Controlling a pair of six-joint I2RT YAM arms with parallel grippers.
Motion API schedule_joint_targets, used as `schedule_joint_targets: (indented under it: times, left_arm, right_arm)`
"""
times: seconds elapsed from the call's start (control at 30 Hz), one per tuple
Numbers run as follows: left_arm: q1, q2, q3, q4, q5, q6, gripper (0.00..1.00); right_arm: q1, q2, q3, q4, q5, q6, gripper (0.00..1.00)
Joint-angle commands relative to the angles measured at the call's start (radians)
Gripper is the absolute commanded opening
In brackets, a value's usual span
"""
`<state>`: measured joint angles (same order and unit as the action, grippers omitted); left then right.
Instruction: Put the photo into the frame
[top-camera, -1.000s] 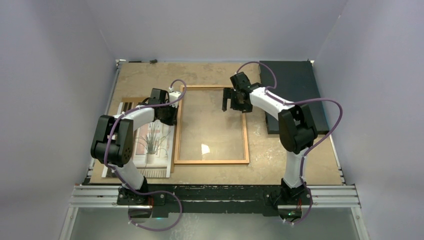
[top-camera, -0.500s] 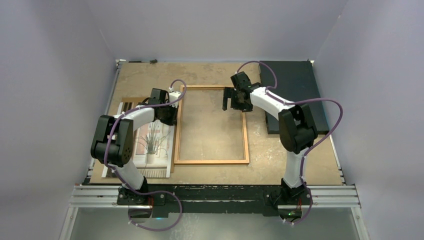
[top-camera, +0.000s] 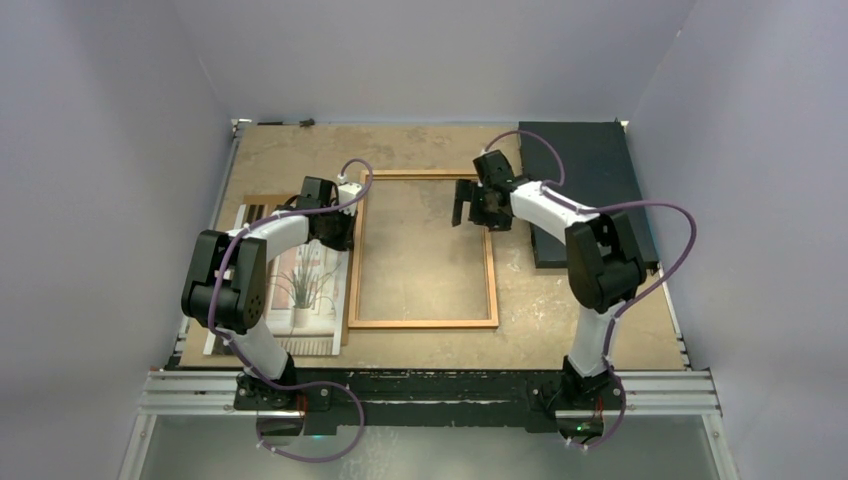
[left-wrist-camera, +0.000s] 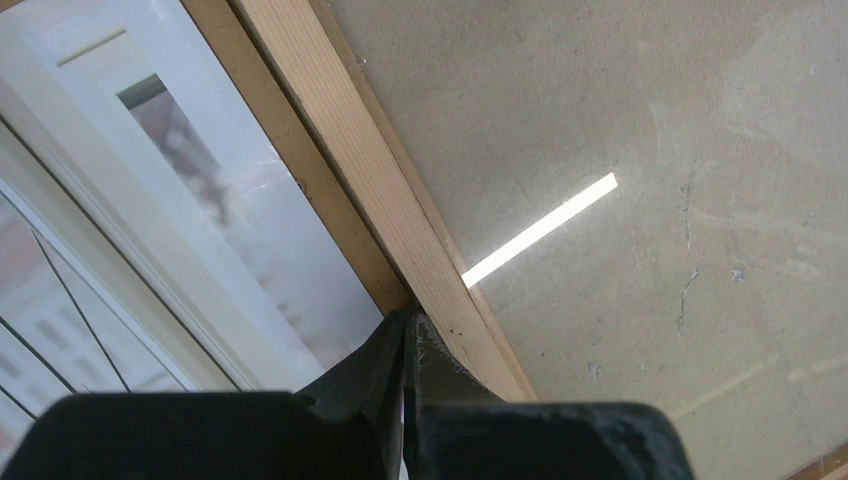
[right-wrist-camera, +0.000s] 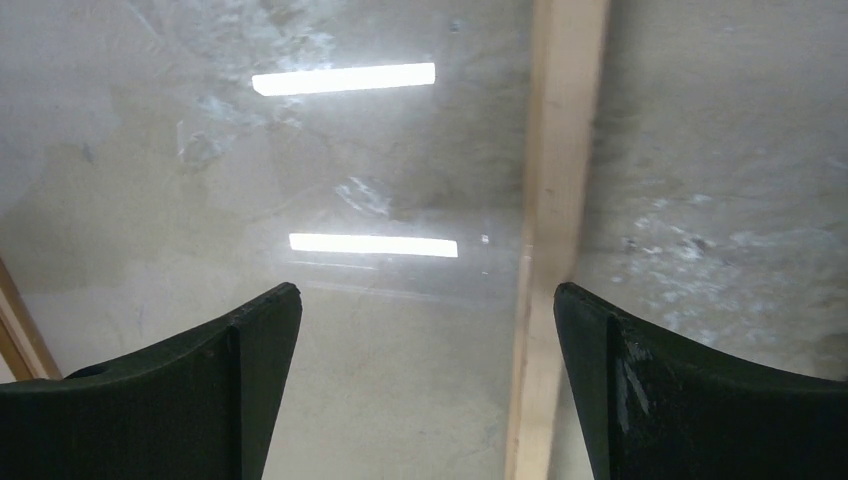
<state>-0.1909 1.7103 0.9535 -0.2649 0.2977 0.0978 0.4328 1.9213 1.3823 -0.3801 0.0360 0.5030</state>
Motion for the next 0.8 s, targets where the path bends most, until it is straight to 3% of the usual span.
schedule_joint_targets:
  times: [0.0,0.43,0.77]
  left_arm:
    - [-0.009,0.014,-0.024,-0.041,0.041,0.013,0.00]
    - [-0.010,0.046,-0.002,-0.035,0.068,0.012,0.00]
    - [-0.027,0.086,0.050,-0.029,0.079,0.003,0.00]
  right_arm:
    - [-0.082,-0.087,-0.088,0.051,-0.046,0.028,0.99]
    - [-0.140,-0.075,-0.142,0.164,-0.254,0.036,0.99]
    - [-0.154,-0.023,-0.047,0.141,-0.268,0.040,0.99]
